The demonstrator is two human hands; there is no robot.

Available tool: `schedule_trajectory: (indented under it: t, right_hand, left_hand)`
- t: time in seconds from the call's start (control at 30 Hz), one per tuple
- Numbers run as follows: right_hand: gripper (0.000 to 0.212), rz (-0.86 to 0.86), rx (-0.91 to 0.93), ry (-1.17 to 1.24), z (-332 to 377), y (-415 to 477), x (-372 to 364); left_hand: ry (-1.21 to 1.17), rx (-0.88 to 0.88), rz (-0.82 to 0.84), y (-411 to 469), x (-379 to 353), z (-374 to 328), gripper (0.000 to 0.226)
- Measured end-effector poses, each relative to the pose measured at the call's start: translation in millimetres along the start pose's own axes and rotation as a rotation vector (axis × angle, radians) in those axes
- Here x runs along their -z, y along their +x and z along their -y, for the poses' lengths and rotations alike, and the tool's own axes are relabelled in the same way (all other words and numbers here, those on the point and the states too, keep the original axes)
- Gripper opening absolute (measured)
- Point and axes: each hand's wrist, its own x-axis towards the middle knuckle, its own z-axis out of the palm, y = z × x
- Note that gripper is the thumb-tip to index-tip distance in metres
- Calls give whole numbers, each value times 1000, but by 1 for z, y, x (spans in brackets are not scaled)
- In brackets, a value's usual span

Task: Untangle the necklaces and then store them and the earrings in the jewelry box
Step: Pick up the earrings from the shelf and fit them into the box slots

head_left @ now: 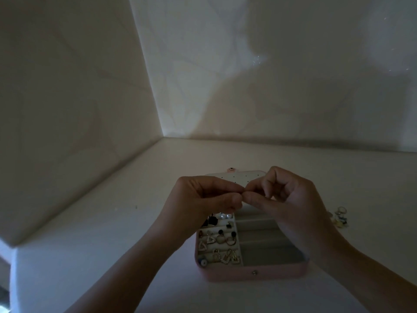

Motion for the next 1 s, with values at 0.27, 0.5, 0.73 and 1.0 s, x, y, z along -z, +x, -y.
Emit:
schedule_trajectory:
  t: [0.27, 0.5, 0.73, 1.0]
  right_hand:
    - [26, 96, -31, -11, -1, -2, -2]
    - [28, 81, -60, -76, -11, 2, 4]
    - [26, 98, -64, -152, -14, 4, 6]
    - [28, 107, -25, -150, -14, 4, 7]
  left_hand:
    - [2, 214, 129, 4, 14, 1, 15]
    - [279, 404, 100, 3, 23, 6, 2]
    - [494, 375, 32, 3, 7, 14, 12]
    - [565, 349, 17, 5, 5, 17, 12]
